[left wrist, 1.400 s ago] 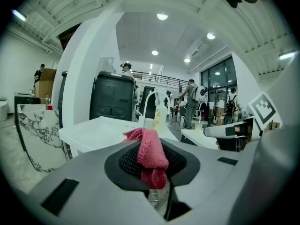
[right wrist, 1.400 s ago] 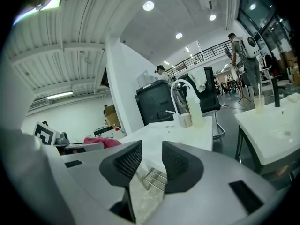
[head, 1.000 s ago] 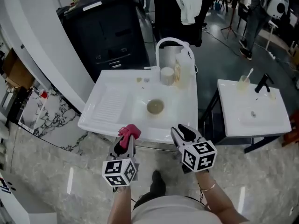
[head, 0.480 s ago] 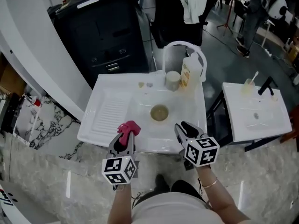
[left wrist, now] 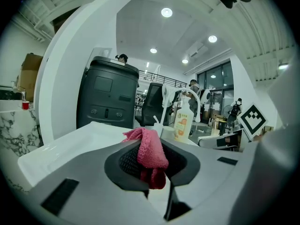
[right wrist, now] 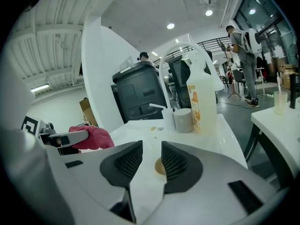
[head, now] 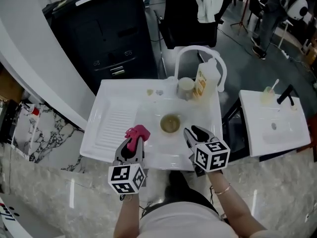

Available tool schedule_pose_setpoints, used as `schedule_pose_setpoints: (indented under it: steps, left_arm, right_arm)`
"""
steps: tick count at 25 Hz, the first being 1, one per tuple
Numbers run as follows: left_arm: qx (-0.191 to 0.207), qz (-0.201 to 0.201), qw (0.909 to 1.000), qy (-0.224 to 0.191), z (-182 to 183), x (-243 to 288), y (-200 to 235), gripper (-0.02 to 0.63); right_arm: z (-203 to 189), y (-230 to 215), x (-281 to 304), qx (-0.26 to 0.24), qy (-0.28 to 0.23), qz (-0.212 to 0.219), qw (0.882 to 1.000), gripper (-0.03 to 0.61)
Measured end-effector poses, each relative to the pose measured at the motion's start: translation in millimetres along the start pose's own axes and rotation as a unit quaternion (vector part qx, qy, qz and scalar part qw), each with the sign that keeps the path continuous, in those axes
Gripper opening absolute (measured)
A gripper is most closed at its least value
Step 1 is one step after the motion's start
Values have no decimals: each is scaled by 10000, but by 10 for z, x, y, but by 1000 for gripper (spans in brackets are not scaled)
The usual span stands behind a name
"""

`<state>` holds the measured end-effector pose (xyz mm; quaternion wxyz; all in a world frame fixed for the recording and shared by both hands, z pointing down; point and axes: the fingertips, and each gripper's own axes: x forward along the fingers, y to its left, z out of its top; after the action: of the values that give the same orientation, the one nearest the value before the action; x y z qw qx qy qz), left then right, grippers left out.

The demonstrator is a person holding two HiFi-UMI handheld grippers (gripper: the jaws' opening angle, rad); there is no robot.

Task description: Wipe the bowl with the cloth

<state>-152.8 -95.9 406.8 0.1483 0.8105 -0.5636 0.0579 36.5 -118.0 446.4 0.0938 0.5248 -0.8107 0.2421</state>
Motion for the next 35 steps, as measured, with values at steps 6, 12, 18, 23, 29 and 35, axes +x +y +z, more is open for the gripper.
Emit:
schedule_pose_setpoints:
  steps: [6,12,18,23,29,35]
  left_arm:
    - [43,60,10000,13,174,326,147,87]
    - [-9,120,9999,79,218,686,284,87]
    - [-100,158,9996,207,175,994,401,87]
    - [-153,181,9991,342,115,1179,462,87]
    - [-194,220,9983,495,7,1361,480,86]
    - [-252,272,9971,667,-133,1503,512,87]
  right_arm:
    - [167,-147,446,-113,191,39,9997,132]
    - [178,-369,895,-142,492,39,9987,133]
    - [-5,-533,1295,-136,906,55,9958,143]
    - [-213,-663,1571,-53,1256,46,9921,154]
    - [-517,-851,1838,62,1652,-23,9862,157]
    - [-862,-1028,2036,202,2049,-149,9785,161]
